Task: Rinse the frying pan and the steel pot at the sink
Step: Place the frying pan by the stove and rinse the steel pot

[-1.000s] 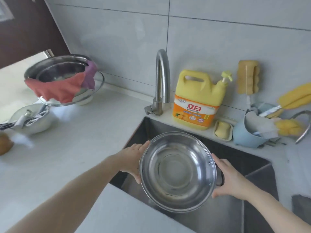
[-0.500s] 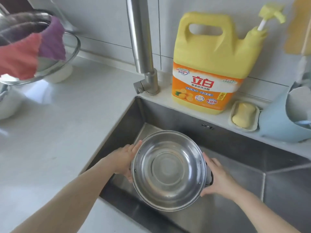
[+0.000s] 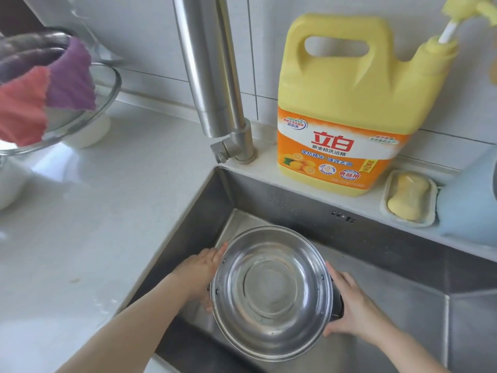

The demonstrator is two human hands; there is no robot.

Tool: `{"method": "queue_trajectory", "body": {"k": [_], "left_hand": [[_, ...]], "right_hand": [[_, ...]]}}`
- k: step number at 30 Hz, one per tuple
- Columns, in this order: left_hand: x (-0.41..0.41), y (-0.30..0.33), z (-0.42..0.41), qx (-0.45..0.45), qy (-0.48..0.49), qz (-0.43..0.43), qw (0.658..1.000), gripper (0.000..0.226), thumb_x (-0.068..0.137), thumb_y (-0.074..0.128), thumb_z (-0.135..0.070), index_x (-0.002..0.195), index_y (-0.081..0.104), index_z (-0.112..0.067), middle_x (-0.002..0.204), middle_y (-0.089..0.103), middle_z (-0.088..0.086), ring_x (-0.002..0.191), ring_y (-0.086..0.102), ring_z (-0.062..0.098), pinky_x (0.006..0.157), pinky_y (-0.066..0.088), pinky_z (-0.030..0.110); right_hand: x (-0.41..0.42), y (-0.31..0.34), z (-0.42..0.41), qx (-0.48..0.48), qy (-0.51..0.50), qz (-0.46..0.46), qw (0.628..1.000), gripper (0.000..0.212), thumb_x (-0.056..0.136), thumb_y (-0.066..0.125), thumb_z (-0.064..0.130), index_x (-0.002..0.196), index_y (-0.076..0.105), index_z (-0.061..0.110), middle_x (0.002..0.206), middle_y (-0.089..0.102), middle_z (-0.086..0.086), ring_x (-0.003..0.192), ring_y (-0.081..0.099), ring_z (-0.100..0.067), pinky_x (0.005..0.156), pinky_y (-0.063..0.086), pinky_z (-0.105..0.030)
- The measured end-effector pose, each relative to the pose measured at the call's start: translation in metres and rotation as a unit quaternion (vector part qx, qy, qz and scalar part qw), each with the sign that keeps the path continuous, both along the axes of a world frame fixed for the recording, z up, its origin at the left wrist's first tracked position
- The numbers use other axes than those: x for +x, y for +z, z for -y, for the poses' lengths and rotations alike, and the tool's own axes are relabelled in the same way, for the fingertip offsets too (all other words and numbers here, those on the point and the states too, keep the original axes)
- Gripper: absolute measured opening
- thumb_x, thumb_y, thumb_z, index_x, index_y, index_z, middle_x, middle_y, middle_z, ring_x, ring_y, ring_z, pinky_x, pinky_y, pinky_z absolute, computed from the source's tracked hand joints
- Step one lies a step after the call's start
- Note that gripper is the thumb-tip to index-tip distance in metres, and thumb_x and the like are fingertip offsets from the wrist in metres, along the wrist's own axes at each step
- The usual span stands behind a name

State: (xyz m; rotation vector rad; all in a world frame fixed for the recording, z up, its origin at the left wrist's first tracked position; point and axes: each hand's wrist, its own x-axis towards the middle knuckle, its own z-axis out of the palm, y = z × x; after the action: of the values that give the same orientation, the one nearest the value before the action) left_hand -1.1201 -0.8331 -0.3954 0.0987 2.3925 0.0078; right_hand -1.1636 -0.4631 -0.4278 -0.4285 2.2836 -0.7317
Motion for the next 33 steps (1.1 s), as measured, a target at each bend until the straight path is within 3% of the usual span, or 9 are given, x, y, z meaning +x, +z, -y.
{"method": "queue_trajectory", "body": {"k": [4, 8, 10, 12, 14, 16, 24, 29, 33], "left_hand": [[-0.015, 0.043, -0.021, 0.135, 0.165, -0.110, 0.971, 0.124, 0.071, 0.080, -0.055, 0.157, 0.000, -0.015, 0.163, 0.014, 0.004, 0.149, 0.016, 0.019, 0.120, 0.023, 0.035], [-0.057, 0.108, -0.037, 0.274, 0.369, -0.381, 0.803, 0.077, 0.089, 0.062, -0.050, 0.149, 0.034, -0.011, 0.145, 0.047, 0.007, 0.131, 0.049, 0.023, 0.108, 0.041, 0.043], [-0.086, 0.132, -0.043, 0.311, 0.448, -0.382, 0.746, 0.070, 0.094, 0.053, -0.050, 0.146, 0.036, -0.006, 0.144, 0.048, 0.012, 0.129, 0.049, 0.026, 0.107, 0.040, 0.042], [-0.111, 0.148, -0.047, 0.334, 0.480, -0.380, 0.717, 0.050, 0.096, 0.050, -0.049, 0.116, 0.056, -0.003, 0.113, 0.062, 0.014, 0.103, 0.058, 0.027, 0.085, 0.047, 0.034], [-0.127, 0.151, -0.047, 0.322, 0.481, -0.410, 0.704, 0.034, 0.098, 0.052, -0.035, 0.070, 0.047, -0.015, 0.068, 0.046, 0.002, 0.066, 0.043, 0.019, 0.055, 0.033, 0.027], [-0.134, 0.146, -0.043, 0.304, 0.486, -0.423, 0.702, 0.039, 0.096, 0.049, -0.017, 0.060, 0.036, -0.019, 0.058, 0.033, -0.002, 0.057, 0.031, 0.016, 0.050, 0.023, 0.028], [-0.131, 0.143, -0.033, 0.283, 0.451, -0.427, 0.730, 0.032, 0.086, 0.049, -0.009, 0.058, 0.038, -0.015, 0.054, 0.033, -0.001, 0.051, 0.027, 0.016, 0.048, 0.023, 0.026], [-0.128, 0.136, -0.020, 0.316, 0.436, -0.416, 0.733, 0.022, 0.090, 0.047, -0.007, 0.069, 0.056, -0.006, 0.053, 0.035, -0.005, 0.054, 0.029, 0.012, 0.044, 0.024, 0.018], [-0.129, 0.132, -0.016, 0.341, 0.423, -0.409, 0.733, 0.028, 0.094, 0.049, -0.011, 0.071, 0.057, -0.023, 0.046, 0.045, -0.015, 0.054, 0.039, 0.006, 0.052, 0.034, 0.010]], "right_hand": [[0.003, 0.002, 0.002, 0.005, 0.002, -0.001, 1.000, 0.149, 0.036, 0.084, 0.058, 0.149, -0.012, 0.047, 0.127, 0.021, 0.021, 0.119, 0.041, -0.001, 0.097, 0.041, -0.020], [0.004, 0.004, 0.003, 0.007, 0.004, 0.003, 1.000, 0.147, 0.038, 0.083, 0.057, 0.145, -0.017, 0.053, 0.125, 0.021, 0.020, 0.116, 0.042, -0.001, 0.096, 0.042, -0.019], [0.004, 0.005, 0.004, 0.002, 0.003, 0.003, 1.000, 0.145, 0.038, 0.083, 0.055, 0.138, -0.022, 0.059, 0.125, 0.021, 0.019, 0.117, 0.041, -0.001, 0.096, 0.040, -0.018], [0.005, 0.007, 0.005, -0.003, 0.002, 0.003, 1.000, 0.143, 0.039, 0.084, 0.054, 0.133, -0.024, 0.062, 0.125, 0.021, 0.020, 0.117, 0.040, -0.001, 0.095, 0.039, -0.016], [0.005, 0.006, 0.006, -0.003, 0.003, 0.003, 1.000, 0.143, 0.039, 0.085, 0.054, 0.131, -0.025, 0.064, 0.124, 0.021, 0.021, 0.117, 0.040, -0.001, 0.095, 0.038, -0.016], [0.005, 0.005, 0.005, -0.002, 0.003, 0.003, 1.000, 0.144, 0.039, 0.085, 0.055, 0.130, -0.026, 0.064, 0.123, 0.021, 0.021, 0.117, 0.039, -0.001, 0.096, 0.038, -0.017], [0.005, -0.001, 0.003, -0.007, 0.002, 0.001, 1.000, 0.145, 0.039, 0.085, 0.056, 0.133, -0.025, 0.064, 0.125, 0.021, 0.021, 0.116, 0.041, 0.000, 0.095, 0.039, -0.018], [0.005, 0.000, 0.003, -0.009, 0.003, -0.001, 1.000, 0.144, 0.040, 0.085, 0.055, 0.134, -0.023, 0.062, 0.124, 0.023, 0.020, 0.116, 0.040, 0.000, 0.093, 0.036, -0.016], [0.004, 0.000, 0.004, -0.013, 0.003, -0.002, 1.000, 0.144, 0.041, 0.085, 0.055, 0.137, -0.022, 0.060, 0.124, 0.023, 0.020, 0.116, 0.041, 0.000, 0.093, 0.036, -0.015]]}}
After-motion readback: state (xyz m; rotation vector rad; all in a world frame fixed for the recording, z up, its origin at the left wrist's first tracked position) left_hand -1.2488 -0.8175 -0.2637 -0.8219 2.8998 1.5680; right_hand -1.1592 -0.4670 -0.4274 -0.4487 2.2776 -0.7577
